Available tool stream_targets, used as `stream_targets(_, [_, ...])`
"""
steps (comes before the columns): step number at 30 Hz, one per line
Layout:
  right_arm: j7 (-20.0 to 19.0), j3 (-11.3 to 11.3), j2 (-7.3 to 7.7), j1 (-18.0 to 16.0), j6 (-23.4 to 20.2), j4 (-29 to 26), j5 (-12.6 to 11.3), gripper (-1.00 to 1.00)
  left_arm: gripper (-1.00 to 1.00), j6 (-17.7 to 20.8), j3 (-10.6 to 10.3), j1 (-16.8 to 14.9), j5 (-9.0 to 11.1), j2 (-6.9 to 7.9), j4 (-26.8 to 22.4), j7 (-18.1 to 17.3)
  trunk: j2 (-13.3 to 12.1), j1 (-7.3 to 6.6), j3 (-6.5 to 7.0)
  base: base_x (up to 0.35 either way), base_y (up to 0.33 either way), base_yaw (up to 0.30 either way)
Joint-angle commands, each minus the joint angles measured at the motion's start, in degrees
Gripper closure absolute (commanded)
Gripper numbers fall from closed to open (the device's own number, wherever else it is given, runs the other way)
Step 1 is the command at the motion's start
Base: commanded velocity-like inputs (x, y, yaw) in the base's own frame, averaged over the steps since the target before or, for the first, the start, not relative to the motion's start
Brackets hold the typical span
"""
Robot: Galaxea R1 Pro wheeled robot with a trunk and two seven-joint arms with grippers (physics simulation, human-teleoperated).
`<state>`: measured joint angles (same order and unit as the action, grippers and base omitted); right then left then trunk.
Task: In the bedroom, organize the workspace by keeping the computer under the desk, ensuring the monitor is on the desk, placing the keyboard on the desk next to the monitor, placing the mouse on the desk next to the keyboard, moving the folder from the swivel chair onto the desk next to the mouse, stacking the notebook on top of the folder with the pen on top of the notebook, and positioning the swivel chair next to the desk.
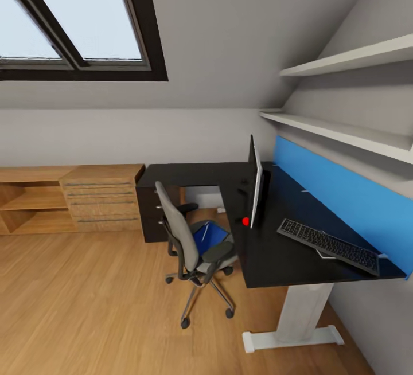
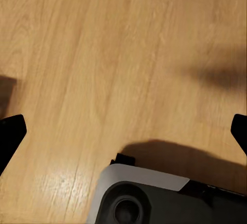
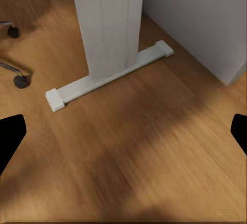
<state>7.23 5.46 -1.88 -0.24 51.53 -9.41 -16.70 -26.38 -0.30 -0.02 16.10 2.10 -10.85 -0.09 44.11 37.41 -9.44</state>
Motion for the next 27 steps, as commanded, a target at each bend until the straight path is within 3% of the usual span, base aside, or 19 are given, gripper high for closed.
stream_targets(1, [0.2,0.4,-0.03,0.0,0.1,0.0,0.5,-1.00,-1.00,-0.1,-0.1,0.0,0.2,0.00,0.0,0.0,0.1,0.01,-0.08,0.001,0.322,0.000])
stream_targets(9, [0.2,0.5,-0.13,0.0,0.2,-0.1,0.4,-1.00,-1.00,-0.1,-0.1,0.0,0.2,0.00,0.0,0.0,0.1,0.01,-0.08,0.000,0.323,0.000])
stream_targets(11, [0.2,0.4,-1.24,0.0,0.2,0.0,0.4,-1.00,-1.00,-0.1,-0.1,0.0,0.2,-0.02,0.0,0.0,0.1,0.01,-0.08,0.000,0.323,0.000])
stream_targets(16, [0.2,0.5,-1.75,0.0,0.2,-0.1,0.4,-1.00,-1.00,-0.1,-0.1,0.0,0.2,-0.05,0.0,0.0,0.1,0.01,-0.08,0.000,0.323,0.000])
stream_targets(27, [0.1,0.6,-1.72,0.0,-0.1,-3.8,0.4,-1.00,-1.00,-0.3,-0.2,0.0,0.1,-0.20,0.0,0.0,0.1,0.01,-0.28,0.061,0.015,0.177])
